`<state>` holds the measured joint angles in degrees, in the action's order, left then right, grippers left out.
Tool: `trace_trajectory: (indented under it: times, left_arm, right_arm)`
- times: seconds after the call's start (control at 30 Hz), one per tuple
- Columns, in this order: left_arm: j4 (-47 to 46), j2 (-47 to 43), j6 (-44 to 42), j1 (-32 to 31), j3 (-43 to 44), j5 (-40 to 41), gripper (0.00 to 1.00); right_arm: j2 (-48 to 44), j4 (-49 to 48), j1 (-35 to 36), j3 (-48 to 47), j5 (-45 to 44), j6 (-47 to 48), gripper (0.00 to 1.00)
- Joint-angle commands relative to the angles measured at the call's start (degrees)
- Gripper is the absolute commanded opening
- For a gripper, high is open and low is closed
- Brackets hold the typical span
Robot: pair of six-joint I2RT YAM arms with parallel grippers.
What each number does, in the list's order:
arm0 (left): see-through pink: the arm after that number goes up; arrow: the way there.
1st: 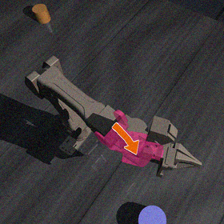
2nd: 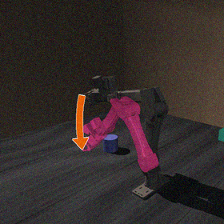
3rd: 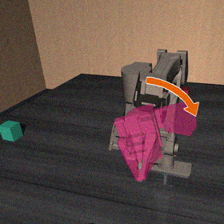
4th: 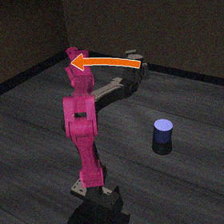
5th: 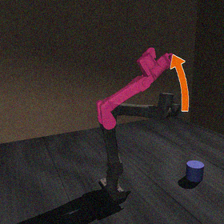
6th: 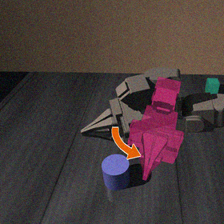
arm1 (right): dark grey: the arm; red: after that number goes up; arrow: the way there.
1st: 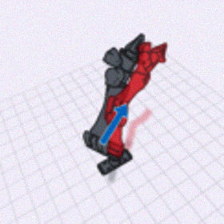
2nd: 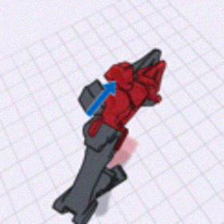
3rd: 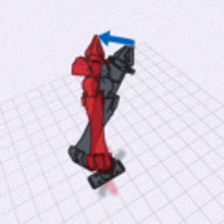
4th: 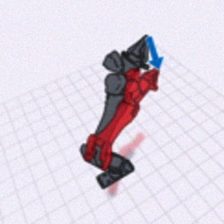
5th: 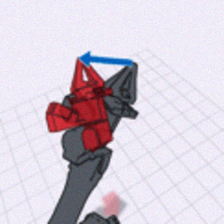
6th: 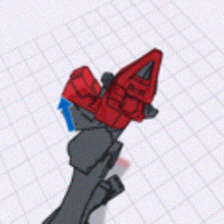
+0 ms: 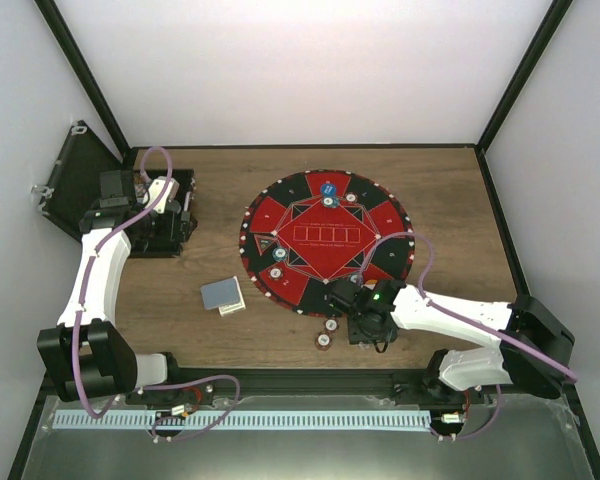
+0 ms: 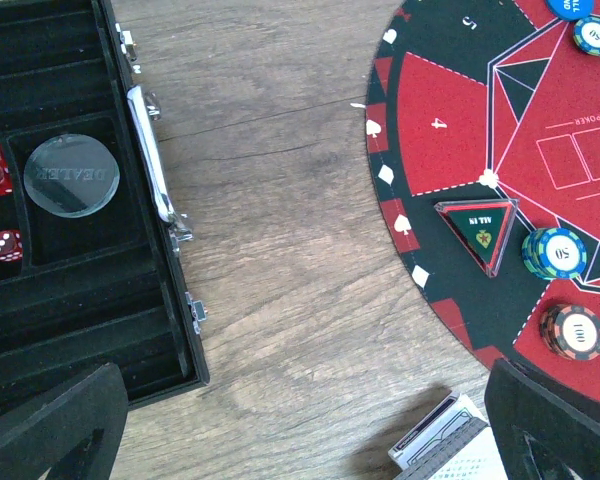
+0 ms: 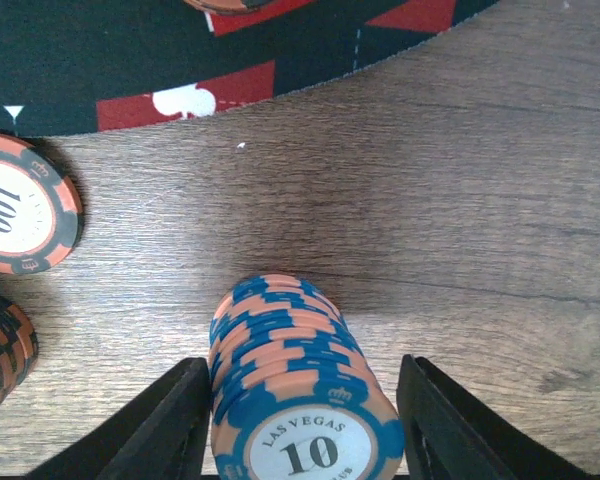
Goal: Distribute texas hold em gaming equipment
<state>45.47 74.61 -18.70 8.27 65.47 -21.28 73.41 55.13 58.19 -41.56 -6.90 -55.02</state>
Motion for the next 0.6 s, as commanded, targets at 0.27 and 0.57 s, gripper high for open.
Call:
trace_trajectory:
  times: [0.27, 0.57]
  left_arm:
    - [-1.33, -0.10, -0.67, 0.34, -0.85, -0.78, 1.00]
    - [-1.30, -0.24, -0.63, 0.34, -0.71, -0.78, 1.00]
  right_arm:
    - [-0.89, 0.74, -0.45, -2.79, -0.75, 0.00, 0.38]
    - [-0.95, 5.20, -0.47, -9.94, -2.87, 2.09, 0.30]
